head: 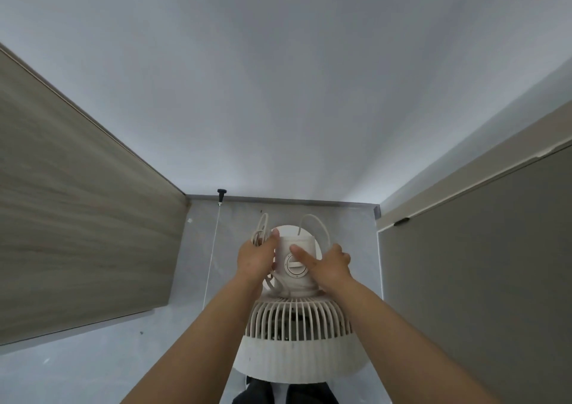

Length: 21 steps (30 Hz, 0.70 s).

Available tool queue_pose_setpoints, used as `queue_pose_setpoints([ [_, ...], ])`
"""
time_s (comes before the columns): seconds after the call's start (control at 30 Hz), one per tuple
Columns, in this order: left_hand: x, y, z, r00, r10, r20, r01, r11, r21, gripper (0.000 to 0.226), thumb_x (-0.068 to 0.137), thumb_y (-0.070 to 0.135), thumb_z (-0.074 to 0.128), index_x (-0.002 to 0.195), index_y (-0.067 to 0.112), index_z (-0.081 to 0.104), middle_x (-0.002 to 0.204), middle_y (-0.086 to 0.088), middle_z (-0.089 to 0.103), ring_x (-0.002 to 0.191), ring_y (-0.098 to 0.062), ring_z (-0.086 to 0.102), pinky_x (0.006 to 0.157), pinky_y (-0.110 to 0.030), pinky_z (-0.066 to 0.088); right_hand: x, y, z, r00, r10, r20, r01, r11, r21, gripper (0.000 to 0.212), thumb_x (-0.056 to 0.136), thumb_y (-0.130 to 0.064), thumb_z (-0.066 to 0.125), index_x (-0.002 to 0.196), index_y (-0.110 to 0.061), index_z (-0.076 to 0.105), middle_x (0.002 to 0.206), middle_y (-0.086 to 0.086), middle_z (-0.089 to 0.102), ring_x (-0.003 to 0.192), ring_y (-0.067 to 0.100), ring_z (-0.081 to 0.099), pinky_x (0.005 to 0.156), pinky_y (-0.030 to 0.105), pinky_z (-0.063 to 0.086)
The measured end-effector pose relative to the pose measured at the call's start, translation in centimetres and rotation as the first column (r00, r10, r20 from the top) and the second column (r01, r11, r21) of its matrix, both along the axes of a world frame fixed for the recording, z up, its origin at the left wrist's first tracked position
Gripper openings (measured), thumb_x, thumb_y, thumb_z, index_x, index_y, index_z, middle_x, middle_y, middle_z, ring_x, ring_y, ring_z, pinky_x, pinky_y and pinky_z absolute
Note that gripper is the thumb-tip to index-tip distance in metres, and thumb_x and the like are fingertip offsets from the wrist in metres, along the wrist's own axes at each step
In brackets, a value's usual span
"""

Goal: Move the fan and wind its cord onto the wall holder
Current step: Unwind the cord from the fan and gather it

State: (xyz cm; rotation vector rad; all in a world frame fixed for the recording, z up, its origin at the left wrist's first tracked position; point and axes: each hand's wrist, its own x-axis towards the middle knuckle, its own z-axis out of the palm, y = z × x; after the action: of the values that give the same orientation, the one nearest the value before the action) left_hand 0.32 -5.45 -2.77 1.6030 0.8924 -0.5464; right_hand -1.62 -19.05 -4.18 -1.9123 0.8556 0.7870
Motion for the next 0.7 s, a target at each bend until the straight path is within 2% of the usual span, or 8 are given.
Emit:
queue_pose_setpoints([
  [0.1,0.3,-0.3,-0.6,0.991,-0.136,0.000,0.135,0.985,0.109,0.033,0.090,0.045,0.058,0.090,0.013,0.066,0.093,-0.010,0.068,0.089,-0.028,0.065,0.090,-0.044,0.054,0.3,-1.0,-2.2,0.996,-0.079,-0.035,0.086,0.950,0.299,0.117,0.045,-0.079,0.073,0.135,-0.009,0.046,0.128,0.009,0.062,0.111,0.026,0.064,0.093,0.040,0.054],
  [0.17,0.5,-0.3,-1.2,0.981,-0.195,-0.010,0.195,0.973,0.120,0.040,0.087,0.052,0.057,0.099,0.015,0.066,0.103,-0.010,0.069,0.097,-0.029,0.065,0.093,-0.045,0.052,0.4,-1.3,-3.1,0.995,-0.082,-0.047,0.094,0.918,0.384,0.099,0.052,-0.072,0.078,0.128,-0.013,0.055,0.122,0.008,0.068,0.104,0.025,0.069,0.091,0.043,0.056],
  [0.23,0.2,-0.1,-1.4,0.983,-0.181,-0.025,0.180,0.983,-0.017,0.043,0.087,0.055,0.056,0.108,0.018,0.065,0.109,-0.008,0.070,0.096,-0.023,0.066,0.082,-0.039,0.055,0.4,-1.1,-2.6,0.996,-0.084,0.005,0.071,0.866,0.496,0.060,0.070,-0.053,0.077,0.114,-0.014,0.064,0.111,0.011,0.073,0.100,0.026,0.071,0.090,0.042,0.057],
  [0.3,0.1,0.1,-1.5,0.984,-0.144,-0.103,0.116,0.963,-0.242,0.047,0.092,0.052,0.053,0.118,0.015,0.063,0.109,-0.011,0.071,0.089,-0.023,0.070,0.065,-0.032,0.056,0.6,-1.4,-2.7,0.995,-0.087,0.038,0.049,0.815,0.578,0.042,0.080,-0.040,0.073,0.111,-0.012,0.068,0.107,0.014,0.075,0.100,0.030,0.071,0.090,0.043,0.056],
  [0.37,-0.2,0.5,-1.6,0.976,-0.123,-0.178,0.039,0.909,-0.416,0.050,0.092,0.051,0.053,0.121,0.012,0.063,0.111,-0.018,0.072,0.091,-0.031,0.073,0.063,-0.033,0.059,0.7,-1.3,-2.9,0.995,-0.086,0.055,0.033,0.780,0.625,0.043,0.081,-0.039,0.072,0.114,-0.012,0.068,0.109,0.016,0.074,0.103,0.032,0.070,0.094,0.047,0.054],
  [0.47,-0.3,1.2,-1.8,0.970,-0.163,-0.182,0.044,0.849,-0.527,0.053,0.092,0.050,0.053,0.123,0.008,0.062,0.114,-0.020,0.071,0.101,-0.035,0.071,0.074,-0.038,0.060,0.8,-1.0,-3.0,0.995,-0.069,0.068,0.011,0.780,0.626,0.043,0.081,-0.040,0.070,0.116,-0.014,0.067,0.111,0.016,0.073,0.105,0.033,0.069,0.097,0.049,0.052],
  [0.6,-0.4,1.4,-2.3,0.966,-0.218,-0.137,0.117,0.847,-0.519,0.052,0.091,0.052,0.054,0.124,0.012,0.063,0.113,-0.015,0.073,0.102,-0.031,0.071,0.082,-0.039,0.059,0.7,-1.0,-2.8,0.994,-0.060,0.088,-0.007,0.788,0.616,0.032,0.089,-0.035,0.063,0.114,-0.016,0.066,0.111,0.015,0.073,0.106,0.032,0.068,0.096,0.046,0.053],
  [0.7,-0.7,1.4,-2.4,0.968,-0.222,-0.118,0.132,0.848,-0.513,0.048,0.091,0.052,0.054,0.122,0.017,0.063,0.113,-0.013,0.073,0.103,-0.030,0.070,0.091,-0.044,0.055,0.3,-1.1,-2.6,0.994,-0.044,0.103,-0.029,0.783,0.622,0.031,0.091,-0.035,0.061,0.117,-0.019,0.065,0.112,0.013,0.073,0.107,0.031,0.068,0.098,0.047,0.052],
])
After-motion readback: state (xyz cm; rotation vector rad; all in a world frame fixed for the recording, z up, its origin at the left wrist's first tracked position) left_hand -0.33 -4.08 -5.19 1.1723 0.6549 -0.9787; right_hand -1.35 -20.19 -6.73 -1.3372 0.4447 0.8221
